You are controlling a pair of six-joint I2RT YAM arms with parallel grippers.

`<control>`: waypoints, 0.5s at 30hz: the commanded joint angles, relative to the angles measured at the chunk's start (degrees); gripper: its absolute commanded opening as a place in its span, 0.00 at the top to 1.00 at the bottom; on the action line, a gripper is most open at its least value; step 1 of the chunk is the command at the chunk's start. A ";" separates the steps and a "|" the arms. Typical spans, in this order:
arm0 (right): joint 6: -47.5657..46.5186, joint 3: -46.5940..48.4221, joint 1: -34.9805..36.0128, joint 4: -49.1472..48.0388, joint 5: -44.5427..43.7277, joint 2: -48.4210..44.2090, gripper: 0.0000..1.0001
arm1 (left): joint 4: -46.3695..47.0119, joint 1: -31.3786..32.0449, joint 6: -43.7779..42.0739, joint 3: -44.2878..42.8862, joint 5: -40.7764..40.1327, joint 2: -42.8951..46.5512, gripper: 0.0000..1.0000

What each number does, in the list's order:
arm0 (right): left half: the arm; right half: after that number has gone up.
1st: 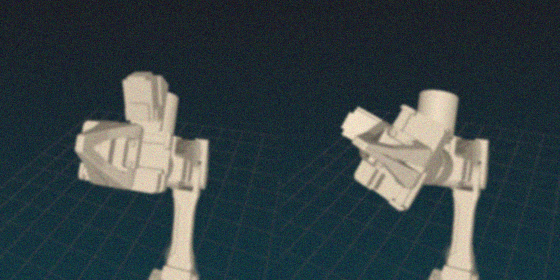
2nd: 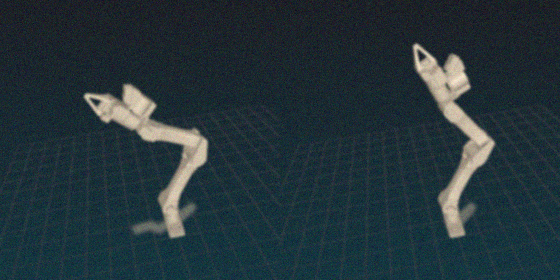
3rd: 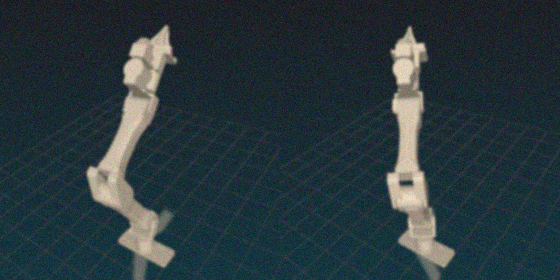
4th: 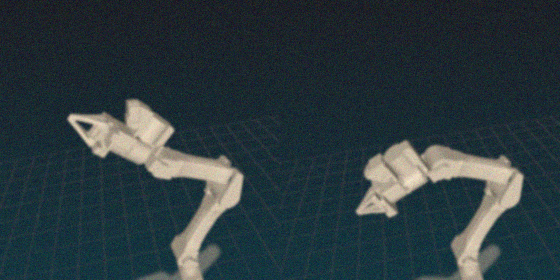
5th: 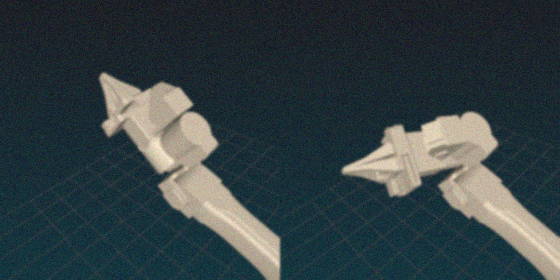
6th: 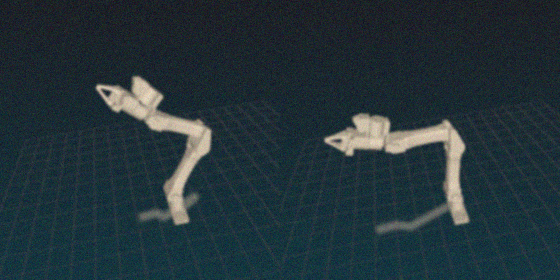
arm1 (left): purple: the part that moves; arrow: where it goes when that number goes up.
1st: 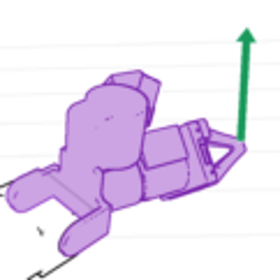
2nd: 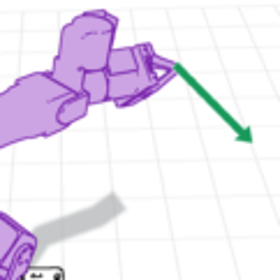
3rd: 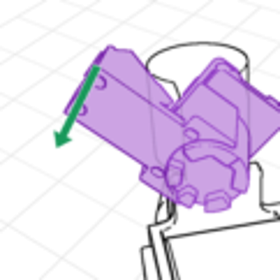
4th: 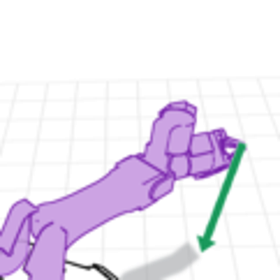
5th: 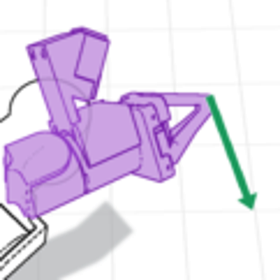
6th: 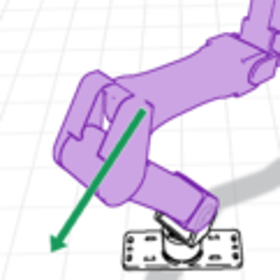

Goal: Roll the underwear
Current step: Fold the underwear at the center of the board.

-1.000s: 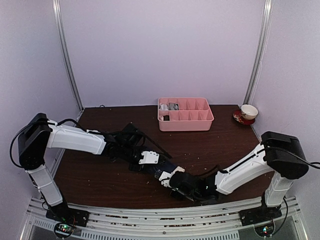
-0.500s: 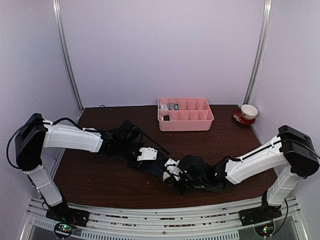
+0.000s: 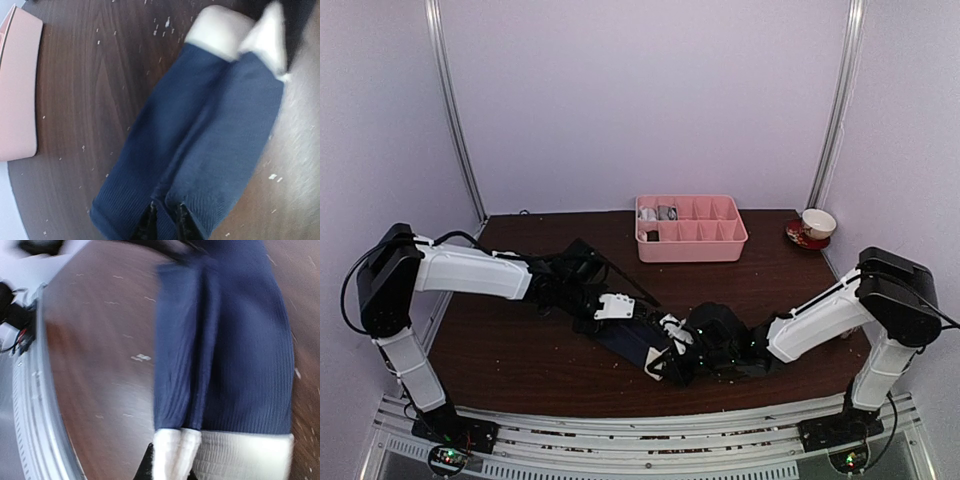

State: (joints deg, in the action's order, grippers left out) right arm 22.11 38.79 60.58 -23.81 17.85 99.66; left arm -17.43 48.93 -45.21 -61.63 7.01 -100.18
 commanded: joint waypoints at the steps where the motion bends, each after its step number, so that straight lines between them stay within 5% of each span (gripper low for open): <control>1: 10.02 -3.02 -4.06 4.54 -0.58 4.14 0.99 | 0.76 1.87 -3.03 -2.65 7.28 1.47 0.74; 8: 10.99 -5.12 -5.26 1.59 0.81 4.07 1.00 | 2.10 -0.29 -0.69 -1.57 10.51 3.13 0.40; 12: 11.74 -5.77 -6.16 0.12 2.89 4.32 1.00 | 1.85 -3.20 0.30 -1.82 12.87 2.19 0.08; 15: 12.66 -6.56 -7.06 -1.38 4.50 4.63 1.00 | 2.07 -5.81 0.94 -2.46 14.01 0.70 0.02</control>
State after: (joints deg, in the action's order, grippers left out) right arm 32.93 35.00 54.83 -29.89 21.19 101.69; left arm -16.58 46.24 -45.43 -62.48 17.50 -98.56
